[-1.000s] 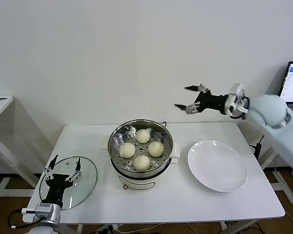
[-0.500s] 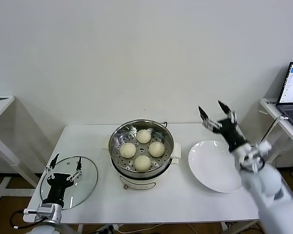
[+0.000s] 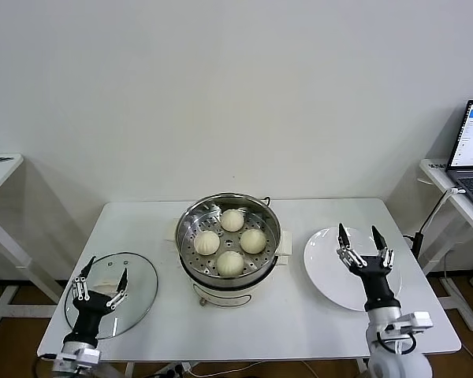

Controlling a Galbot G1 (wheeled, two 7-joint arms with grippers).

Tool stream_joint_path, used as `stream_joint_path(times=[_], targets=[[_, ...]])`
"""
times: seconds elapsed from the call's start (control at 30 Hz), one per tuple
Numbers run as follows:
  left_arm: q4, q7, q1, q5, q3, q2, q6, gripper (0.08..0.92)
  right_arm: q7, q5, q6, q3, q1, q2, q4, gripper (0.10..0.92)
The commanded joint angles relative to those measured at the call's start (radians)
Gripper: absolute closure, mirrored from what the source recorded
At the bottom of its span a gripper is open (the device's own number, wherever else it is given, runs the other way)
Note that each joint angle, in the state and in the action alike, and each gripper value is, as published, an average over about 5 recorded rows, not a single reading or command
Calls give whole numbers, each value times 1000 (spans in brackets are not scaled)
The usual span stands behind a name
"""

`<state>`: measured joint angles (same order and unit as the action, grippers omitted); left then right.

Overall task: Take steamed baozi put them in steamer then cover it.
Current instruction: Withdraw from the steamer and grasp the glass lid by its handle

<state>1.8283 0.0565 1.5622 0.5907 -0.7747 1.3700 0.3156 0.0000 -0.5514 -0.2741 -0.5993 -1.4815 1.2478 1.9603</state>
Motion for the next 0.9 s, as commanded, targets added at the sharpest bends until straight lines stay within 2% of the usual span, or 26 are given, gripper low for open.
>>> stream_joint_path(times=[0.03, 0.27, 0.9], targets=[[-232, 287, -8, 776, -74, -22, 160, 177, 26, 53, -59, 10, -63, 96, -15, 203], [-271, 314, -30, 860, -90, -19, 123, 177, 26, 57, -61, 26, -50, 100, -28, 203], [-348, 283, -160, 843, -85, -24, 49, 177, 22, 61, -70, 35, -33, 98, -59, 203]])
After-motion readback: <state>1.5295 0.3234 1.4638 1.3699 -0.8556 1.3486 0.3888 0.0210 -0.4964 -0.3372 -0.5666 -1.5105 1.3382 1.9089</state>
